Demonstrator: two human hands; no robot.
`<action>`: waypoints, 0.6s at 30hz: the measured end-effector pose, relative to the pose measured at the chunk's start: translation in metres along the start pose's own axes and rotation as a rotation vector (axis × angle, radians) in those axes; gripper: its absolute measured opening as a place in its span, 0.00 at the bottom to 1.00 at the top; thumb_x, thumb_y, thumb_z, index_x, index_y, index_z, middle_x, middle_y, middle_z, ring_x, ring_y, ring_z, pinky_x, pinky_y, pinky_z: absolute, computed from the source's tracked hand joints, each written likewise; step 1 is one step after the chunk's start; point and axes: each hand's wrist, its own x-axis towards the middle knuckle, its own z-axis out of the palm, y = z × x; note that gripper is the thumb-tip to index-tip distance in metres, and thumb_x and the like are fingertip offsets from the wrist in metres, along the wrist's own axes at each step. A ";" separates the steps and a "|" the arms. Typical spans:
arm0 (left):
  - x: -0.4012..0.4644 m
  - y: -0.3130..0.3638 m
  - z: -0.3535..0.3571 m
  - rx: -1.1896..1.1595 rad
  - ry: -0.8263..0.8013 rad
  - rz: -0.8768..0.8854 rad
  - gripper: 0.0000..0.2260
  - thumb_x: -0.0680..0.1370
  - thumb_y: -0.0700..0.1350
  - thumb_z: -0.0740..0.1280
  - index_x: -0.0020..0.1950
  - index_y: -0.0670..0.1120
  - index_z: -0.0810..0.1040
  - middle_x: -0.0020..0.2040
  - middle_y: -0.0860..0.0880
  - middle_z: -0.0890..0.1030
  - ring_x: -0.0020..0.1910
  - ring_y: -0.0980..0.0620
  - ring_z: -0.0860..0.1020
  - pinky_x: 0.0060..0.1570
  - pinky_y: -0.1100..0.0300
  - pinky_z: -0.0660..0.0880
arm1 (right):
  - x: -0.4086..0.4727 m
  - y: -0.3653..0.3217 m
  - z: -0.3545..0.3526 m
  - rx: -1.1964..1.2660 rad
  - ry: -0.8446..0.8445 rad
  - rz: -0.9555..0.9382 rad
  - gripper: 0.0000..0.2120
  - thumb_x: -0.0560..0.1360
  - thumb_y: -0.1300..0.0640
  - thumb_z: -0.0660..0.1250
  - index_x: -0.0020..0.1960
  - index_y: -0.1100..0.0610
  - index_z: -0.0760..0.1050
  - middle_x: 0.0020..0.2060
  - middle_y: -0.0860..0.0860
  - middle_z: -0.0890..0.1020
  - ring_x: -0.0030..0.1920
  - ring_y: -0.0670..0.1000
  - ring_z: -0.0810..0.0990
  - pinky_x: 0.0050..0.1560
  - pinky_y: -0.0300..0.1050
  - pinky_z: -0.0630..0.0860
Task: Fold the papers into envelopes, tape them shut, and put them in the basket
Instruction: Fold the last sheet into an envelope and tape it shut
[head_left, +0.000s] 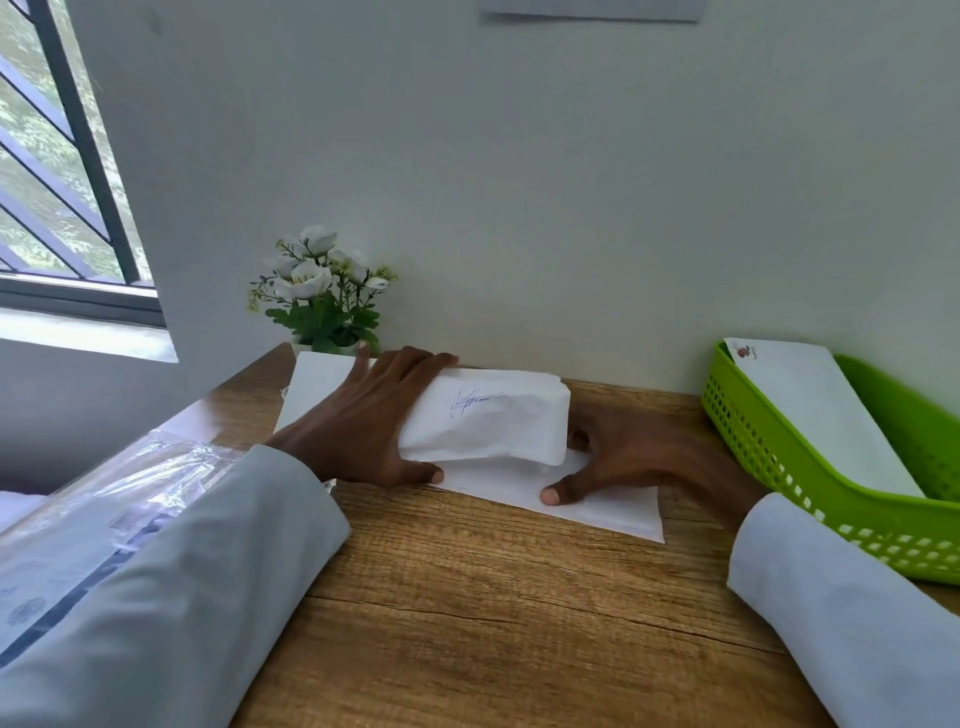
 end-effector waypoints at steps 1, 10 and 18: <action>0.000 0.000 0.000 0.001 0.009 0.005 0.50 0.62 0.73 0.68 0.76 0.50 0.54 0.70 0.49 0.63 0.69 0.49 0.63 0.72 0.34 0.52 | 0.001 0.002 0.000 0.012 0.001 0.008 0.46 0.58 0.28 0.74 0.71 0.44 0.67 0.65 0.43 0.76 0.61 0.48 0.76 0.63 0.49 0.74; -0.005 -0.008 -0.004 0.034 0.118 -0.031 0.52 0.60 0.67 0.73 0.76 0.48 0.54 0.70 0.46 0.63 0.68 0.47 0.62 0.71 0.34 0.55 | -0.022 0.032 -0.024 0.445 0.242 0.012 0.10 0.70 0.54 0.77 0.50 0.57 0.84 0.43 0.53 0.87 0.42 0.51 0.85 0.40 0.42 0.78; -0.010 -0.018 -0.002 0.010 0.150 -0.177 0.53 0.58 0.65 0.73 0.76 0.47 0.54 0.69 0.46 0.62 0.69 0.45 0.60 0.69 0.33 0.59 | -0.039 0.037 -0.043 0.742 0.340 0.062 0.10 0.70 0.59 0.77 0.50 0.58 0.85 0.43 0.56 0.88 0.45 0.61 0.86 0.51 0.57 0.81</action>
